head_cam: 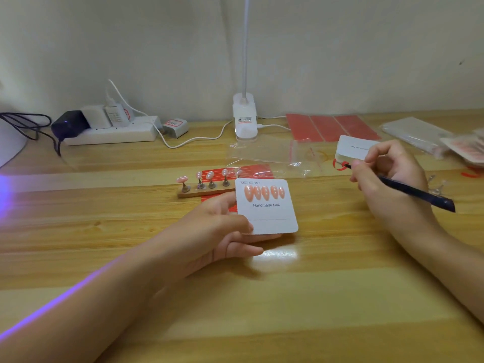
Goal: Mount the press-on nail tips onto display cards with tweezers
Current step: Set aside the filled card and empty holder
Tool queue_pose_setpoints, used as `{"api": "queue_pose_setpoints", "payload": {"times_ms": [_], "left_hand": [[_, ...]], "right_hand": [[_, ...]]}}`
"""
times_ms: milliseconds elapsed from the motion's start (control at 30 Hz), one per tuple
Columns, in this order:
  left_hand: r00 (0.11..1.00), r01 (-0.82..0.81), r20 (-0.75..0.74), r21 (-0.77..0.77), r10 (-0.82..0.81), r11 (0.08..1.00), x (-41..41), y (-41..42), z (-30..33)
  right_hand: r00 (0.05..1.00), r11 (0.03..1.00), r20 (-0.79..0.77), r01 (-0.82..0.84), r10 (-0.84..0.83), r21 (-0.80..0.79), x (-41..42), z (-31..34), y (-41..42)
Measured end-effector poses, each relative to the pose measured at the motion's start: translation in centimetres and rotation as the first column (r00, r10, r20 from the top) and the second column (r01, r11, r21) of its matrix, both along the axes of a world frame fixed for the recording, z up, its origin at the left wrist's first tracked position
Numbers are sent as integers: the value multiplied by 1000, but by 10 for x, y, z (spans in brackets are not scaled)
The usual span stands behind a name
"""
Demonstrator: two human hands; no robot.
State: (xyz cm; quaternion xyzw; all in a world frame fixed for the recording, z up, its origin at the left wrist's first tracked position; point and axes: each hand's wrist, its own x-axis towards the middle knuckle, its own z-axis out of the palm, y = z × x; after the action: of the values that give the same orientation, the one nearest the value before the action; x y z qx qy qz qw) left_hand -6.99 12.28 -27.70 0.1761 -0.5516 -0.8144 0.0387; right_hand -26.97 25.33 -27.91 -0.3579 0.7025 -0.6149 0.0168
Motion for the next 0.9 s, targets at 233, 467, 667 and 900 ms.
{"api": "queue_pose_setpoints", "payload": {"times_ms": [233, 467, 667, 900], "left_hand": [[994, 49, 93, 65, -55, 997, 4, 0, 10], [986, 46, 165, -66, -34, 997, 8, -3, 14], [965, 59, 261, -318, 27, 946, 11, -3, 18], [903, 113, 407, -539, 141, 835, 13, 1, 29]], "right_hand": [[990, 949, -132, -12, 56, 314, -7, 6, 2], [916, 889, -378, 57, 134, 454, -14, 35, 10], [944, 886, -110, -247, 313, 393, 0, 32, 6], [800, 759, -235, -366, 552, 539, 31, 2, 2]]}}
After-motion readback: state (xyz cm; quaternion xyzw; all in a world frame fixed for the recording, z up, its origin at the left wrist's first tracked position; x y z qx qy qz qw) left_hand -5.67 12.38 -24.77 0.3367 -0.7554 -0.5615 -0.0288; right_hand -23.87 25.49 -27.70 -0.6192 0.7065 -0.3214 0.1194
